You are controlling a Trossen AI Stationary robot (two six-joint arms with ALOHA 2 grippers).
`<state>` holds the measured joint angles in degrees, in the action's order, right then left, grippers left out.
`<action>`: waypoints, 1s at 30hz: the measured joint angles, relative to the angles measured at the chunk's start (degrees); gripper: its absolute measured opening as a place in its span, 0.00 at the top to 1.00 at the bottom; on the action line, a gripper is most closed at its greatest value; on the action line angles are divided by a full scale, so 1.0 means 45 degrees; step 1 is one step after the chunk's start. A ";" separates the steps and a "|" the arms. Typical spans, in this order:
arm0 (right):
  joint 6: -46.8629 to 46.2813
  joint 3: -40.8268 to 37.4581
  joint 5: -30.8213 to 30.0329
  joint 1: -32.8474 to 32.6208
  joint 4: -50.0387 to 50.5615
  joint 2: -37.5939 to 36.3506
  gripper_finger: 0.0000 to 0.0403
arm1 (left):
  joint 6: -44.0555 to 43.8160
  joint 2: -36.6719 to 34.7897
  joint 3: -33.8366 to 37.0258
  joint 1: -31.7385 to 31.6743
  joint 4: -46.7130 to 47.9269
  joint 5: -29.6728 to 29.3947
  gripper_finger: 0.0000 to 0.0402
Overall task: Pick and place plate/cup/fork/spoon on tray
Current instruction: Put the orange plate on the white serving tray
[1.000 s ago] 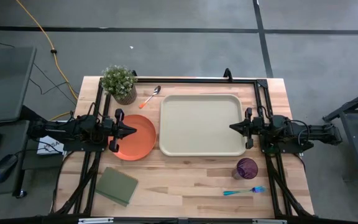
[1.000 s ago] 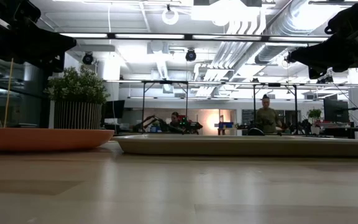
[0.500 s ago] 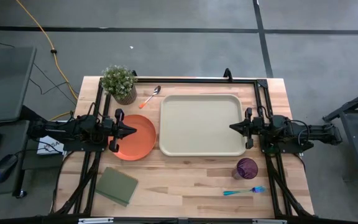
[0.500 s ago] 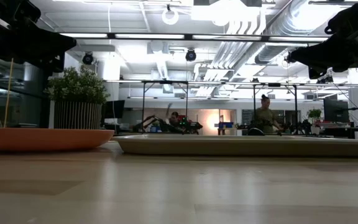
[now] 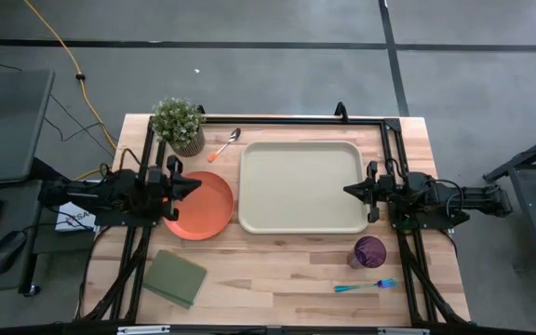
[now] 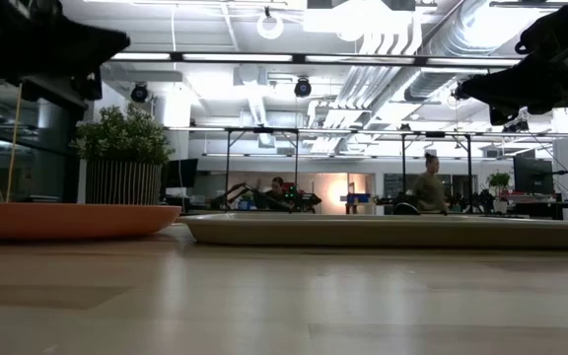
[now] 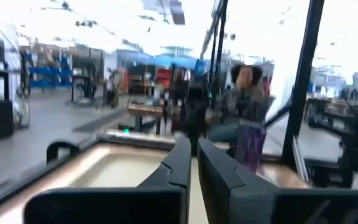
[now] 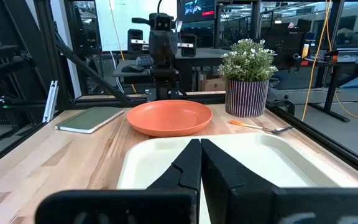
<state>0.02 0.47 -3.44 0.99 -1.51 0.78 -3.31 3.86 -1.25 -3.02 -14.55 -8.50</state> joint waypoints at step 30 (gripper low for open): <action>0.0003 0.0000 0.0000 -0.0004 -0.0001 0.0004 1.00 | 0.7600 1.6757 -0.8618 -0.3212 0.9666 -0.1956 0.47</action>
<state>0.03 0.46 -3.44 0.97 -1.52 0.80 30.89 79.27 -40.03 -17.47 28.95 -17.30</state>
